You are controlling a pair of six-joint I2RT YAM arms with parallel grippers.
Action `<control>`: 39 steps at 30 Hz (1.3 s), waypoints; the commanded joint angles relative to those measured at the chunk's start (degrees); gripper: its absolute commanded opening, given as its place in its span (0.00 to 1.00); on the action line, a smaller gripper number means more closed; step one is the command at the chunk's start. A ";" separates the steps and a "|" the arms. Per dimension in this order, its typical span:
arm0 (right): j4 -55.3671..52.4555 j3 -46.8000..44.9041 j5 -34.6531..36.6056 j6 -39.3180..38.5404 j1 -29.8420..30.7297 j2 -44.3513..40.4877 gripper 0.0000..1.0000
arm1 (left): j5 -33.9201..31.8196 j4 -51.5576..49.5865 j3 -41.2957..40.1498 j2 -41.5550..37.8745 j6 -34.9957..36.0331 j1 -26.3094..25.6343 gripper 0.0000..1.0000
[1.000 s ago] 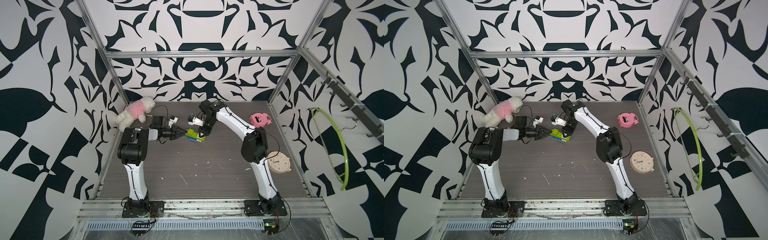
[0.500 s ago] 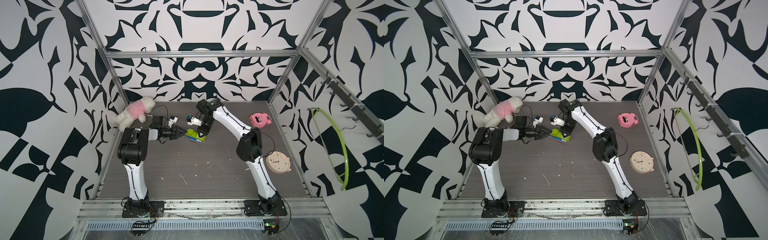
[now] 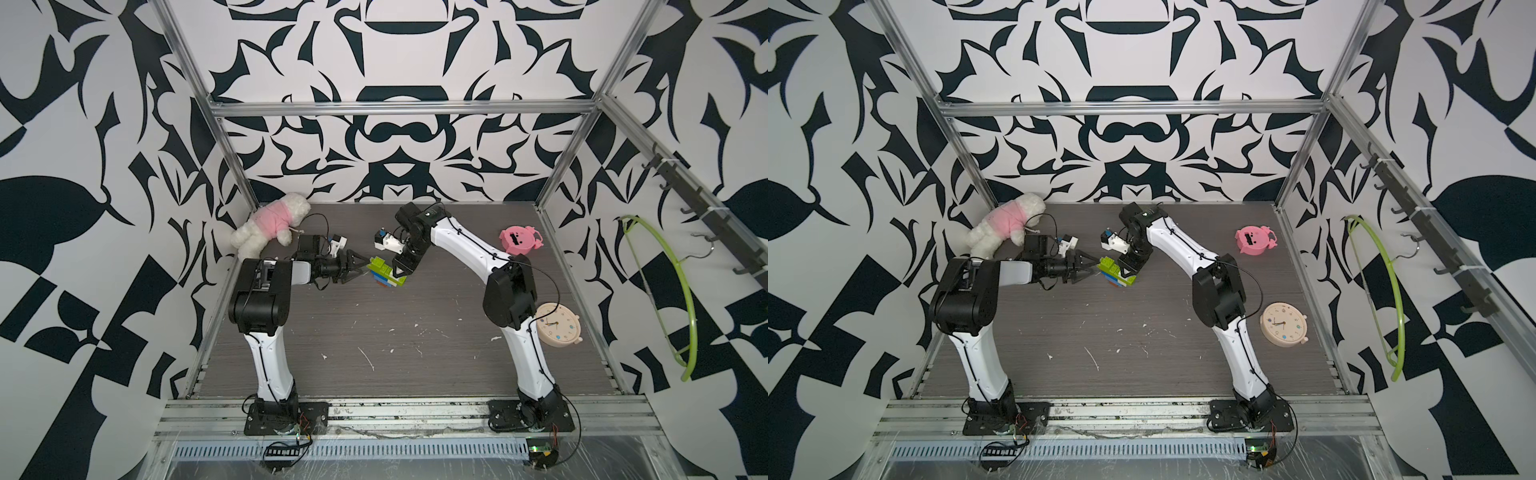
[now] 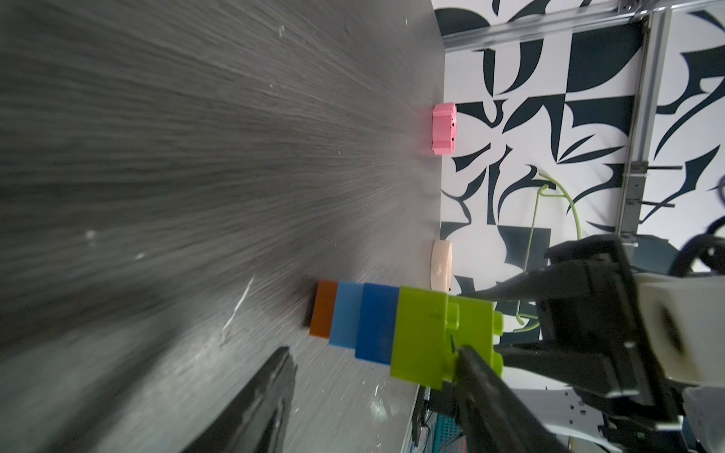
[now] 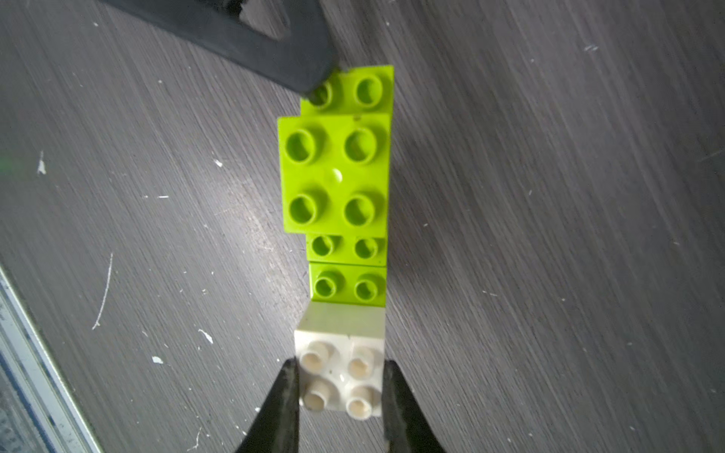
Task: Assemble a heart with lego
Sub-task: Assemble the lego brick with the lego brick, then adjust the lego brick at the center of the board.
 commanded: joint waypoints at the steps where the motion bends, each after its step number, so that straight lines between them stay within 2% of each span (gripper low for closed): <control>1: 0.88 -4.20 -3.85 3.74 0.37 -1.52 0.35 | -4.05 2.92 -2.46 -5.26 -3.38 1.82 0.68; 5: 5.02 -7.92 -7.85 5.46 0.32 -4.62 0.40 | -4.84 5.69 -5.56 -8.99 -6.00 2.70 0.71; 10: 8.40 -10.05 -11.52 7.06 -0.46 -6.72 0.40 | -5.04 6.64 -7.28 -9.55 -6.72 3.87 0.70; 13: 13.11 -14.87 -14.42 9.01 -1.44 -10.34 0.40 | -5.15 7.66 -9.42 -10.23 -7.80 3.70 0.61; 17: 27.78 -26.02 -18.52 17.83 -5.56 -17.03 0.39 | -5.53 10.37 -13.92 -12.37 -10.05 1.14 0.47; 21: 39.95 -33.83 -14.85 27.36 -7.45 -18.11 0.32 | -7.34 11.21 -15.61 -12.42 -11.05 -4.27 0.38; 23: 41.86 -34.65 -12.66 30.37 -7.15 -16.67 0.29 | -8.60 12.77 -15.39 -10.50 -12.49 -6.46 0.24; 28: 44.05 -35.22 -9.66 34.48 -6.71 -13.74 0.29 | -11.90 13.56 -13.21 -5.23 -13.88 -8.20 0.14; 39: 43.57 -32.52 -8.68 35.36 -1.32 -11.61 0.29 | -11.58 18.53 -10.28 1.44 -16.65 -8.37 0.13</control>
